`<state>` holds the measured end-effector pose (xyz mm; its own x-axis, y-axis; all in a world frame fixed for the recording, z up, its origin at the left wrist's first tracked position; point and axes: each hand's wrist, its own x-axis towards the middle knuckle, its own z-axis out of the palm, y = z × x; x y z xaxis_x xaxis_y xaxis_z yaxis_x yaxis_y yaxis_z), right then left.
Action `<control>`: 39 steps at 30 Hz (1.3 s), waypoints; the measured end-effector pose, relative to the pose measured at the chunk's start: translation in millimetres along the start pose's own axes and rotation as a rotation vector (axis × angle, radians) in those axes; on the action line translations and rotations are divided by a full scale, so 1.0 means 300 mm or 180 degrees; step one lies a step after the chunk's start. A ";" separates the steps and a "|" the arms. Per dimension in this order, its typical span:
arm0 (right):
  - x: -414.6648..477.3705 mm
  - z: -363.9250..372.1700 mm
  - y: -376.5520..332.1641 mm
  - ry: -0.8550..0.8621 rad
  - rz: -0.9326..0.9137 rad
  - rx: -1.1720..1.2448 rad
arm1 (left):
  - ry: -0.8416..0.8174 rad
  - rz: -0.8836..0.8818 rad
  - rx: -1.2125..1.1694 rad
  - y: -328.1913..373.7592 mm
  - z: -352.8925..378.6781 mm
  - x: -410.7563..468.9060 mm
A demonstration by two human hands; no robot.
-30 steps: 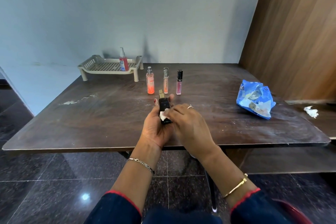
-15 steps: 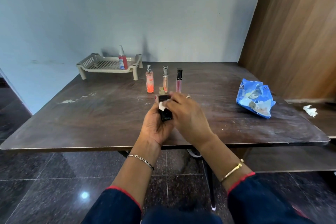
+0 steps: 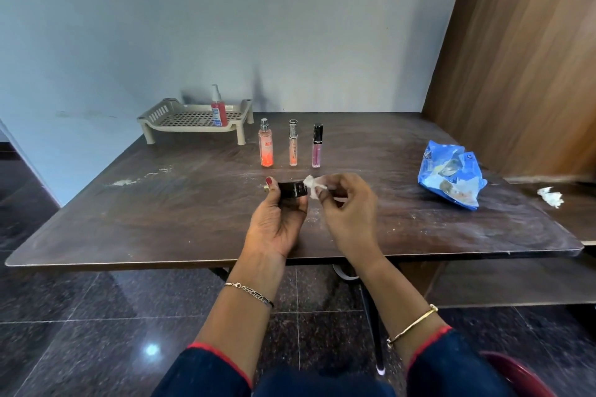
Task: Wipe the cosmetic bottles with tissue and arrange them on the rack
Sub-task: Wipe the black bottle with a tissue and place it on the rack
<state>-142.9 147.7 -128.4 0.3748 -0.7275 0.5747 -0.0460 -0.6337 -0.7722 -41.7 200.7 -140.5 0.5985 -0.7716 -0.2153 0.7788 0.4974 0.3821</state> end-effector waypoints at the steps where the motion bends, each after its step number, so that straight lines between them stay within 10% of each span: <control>1: 0.005 -0.001 -0.003 0.0110 0.0203 0.0206 | 0.0044 0.0026 0.0033 0.003 -0.001 -0.008; 6: 0.008 -0.003 -0.036 0.0222 0.0210 0.0463 | 0.0158 -0.0031 0.0009 0.013 0.007 -0.038; 20: -0.048 -0.042 -0.008 -0.0241 -0.2086 -0.1556 | 0.0196 -0.0305 -0.0085 -0.003 0.008 -0.036; 39: -0.030 -0.042 -0.012 -0.0263 -0.1935 -0.1807 | 0.0376 -0.0252 -0.0004 0.011 0.027 -0.052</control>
<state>-157.9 153.1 -127.2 0.5506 -0.2084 0.8083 -0.2650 -0.9619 -0.0675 -50.0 211.1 -128.7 0.5531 -0.7565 -0.3490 0.8246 0.4374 0.3587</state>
